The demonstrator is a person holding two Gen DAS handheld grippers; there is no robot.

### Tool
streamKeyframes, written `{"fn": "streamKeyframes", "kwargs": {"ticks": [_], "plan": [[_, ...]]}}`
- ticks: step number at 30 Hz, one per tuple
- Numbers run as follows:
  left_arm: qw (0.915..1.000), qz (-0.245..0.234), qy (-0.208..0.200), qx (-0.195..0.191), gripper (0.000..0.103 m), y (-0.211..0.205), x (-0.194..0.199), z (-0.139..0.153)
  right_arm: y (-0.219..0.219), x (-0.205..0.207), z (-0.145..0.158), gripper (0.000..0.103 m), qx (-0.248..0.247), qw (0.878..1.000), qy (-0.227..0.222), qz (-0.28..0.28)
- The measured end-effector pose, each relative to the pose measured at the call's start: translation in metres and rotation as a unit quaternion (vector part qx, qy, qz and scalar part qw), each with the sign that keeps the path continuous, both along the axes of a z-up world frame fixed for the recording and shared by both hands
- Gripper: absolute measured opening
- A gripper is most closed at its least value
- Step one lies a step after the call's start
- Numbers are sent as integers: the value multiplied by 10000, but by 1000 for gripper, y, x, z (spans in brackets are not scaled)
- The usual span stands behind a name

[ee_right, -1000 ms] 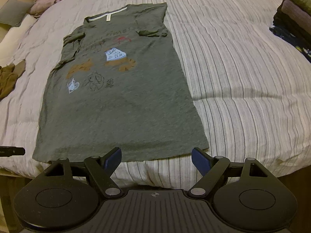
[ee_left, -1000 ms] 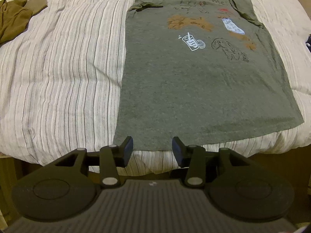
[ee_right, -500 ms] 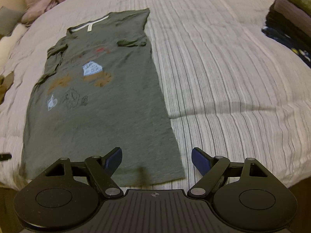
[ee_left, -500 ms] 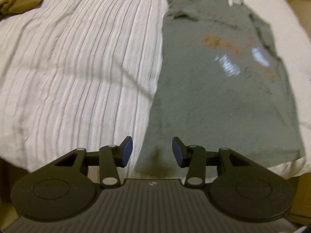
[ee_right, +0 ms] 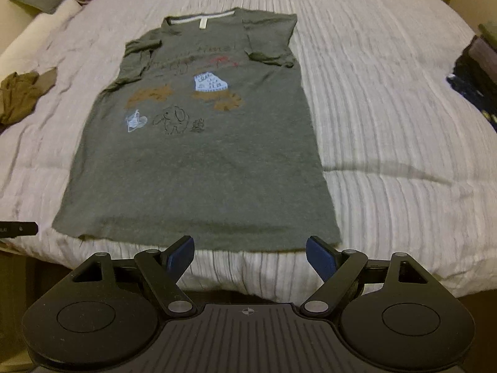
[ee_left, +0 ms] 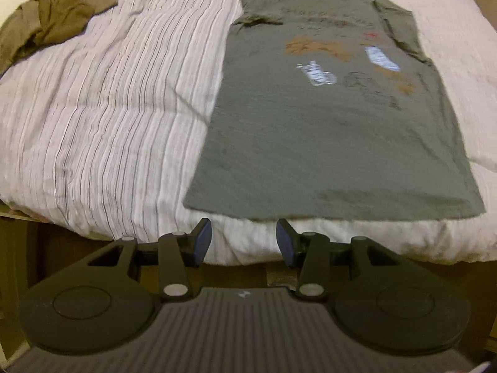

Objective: Fold clothes
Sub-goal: 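Pull both grippers back from the folded T-shirt, then move both grippers to the shirt hem and close them on it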

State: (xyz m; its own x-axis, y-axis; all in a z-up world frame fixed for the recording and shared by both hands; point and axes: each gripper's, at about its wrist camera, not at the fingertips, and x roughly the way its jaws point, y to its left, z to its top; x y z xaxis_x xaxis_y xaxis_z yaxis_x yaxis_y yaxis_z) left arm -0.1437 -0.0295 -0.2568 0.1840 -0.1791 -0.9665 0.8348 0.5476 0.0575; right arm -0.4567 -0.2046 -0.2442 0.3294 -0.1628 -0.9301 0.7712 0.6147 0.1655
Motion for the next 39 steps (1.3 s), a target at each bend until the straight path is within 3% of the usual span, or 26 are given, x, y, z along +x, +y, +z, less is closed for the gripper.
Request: {"fn": "streamKeyframes", "kwargs": {"ticks": [10, 18, 33, 39], "plan": [[9987, 82, -202, -459, 42, 48, -96, 42, 48, -76, 35, 82, -117, 9993, -278, 232], [9967, 62, -301, -746, 43, 67, -142, 67, 67, -100, 61, 82, -315, 9969, -530, 484], [9962, -21, -315, -812, 44, 53, -150, 71, 55, -106, 62, 82, -313, 9959, -631, 575], [9932, -94, -123, -1156, 44, 49, -108, 50, 28, -102, 41, 82, -214, 9961, -715, 481]]}}
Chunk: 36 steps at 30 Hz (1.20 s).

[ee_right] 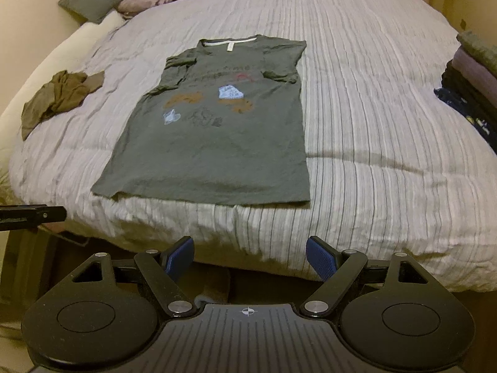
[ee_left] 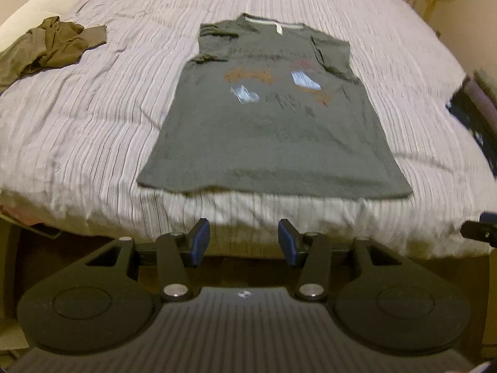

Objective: Fold clothes
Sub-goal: 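Move both grippers to the shirt hem and close them on it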

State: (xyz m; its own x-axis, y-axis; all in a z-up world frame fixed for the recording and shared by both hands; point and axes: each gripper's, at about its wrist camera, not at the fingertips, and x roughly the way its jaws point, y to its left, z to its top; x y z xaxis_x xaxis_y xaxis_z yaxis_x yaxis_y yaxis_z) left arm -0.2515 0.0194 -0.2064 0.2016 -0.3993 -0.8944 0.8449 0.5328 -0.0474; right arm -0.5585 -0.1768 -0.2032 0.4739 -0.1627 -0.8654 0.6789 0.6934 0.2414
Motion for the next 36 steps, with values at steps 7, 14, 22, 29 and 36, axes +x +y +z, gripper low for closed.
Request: {"fn": "streamKeyframes", "kwargs": {"ticks": [7, 14, 22, 29, 36], "plan": [[9989, 261, 316, -222, 44, -7, 107, -54, -58, 19, -57, 82, 367, 9982, -43, -465], [9962, 343, 697, -387, 44, -25, 207, -134, -131, 30, -115, 82, 683, 9924, -507, -892], [9860, 15, 1500, -734, 40, -36, 259, -200, -179, 30, -180, 82, 1783, 9728, -1082, -1012], [9594, -392, 2651, -881, 38, -6, 268, -220, -190, 1, -194, 69, 2578, 9493, -1579, -860], [9565, -146, 2793, -830, 12, -5, 273, -229, -185, 7, -201, 29, 2886, 9406, -1582, -834]]}}
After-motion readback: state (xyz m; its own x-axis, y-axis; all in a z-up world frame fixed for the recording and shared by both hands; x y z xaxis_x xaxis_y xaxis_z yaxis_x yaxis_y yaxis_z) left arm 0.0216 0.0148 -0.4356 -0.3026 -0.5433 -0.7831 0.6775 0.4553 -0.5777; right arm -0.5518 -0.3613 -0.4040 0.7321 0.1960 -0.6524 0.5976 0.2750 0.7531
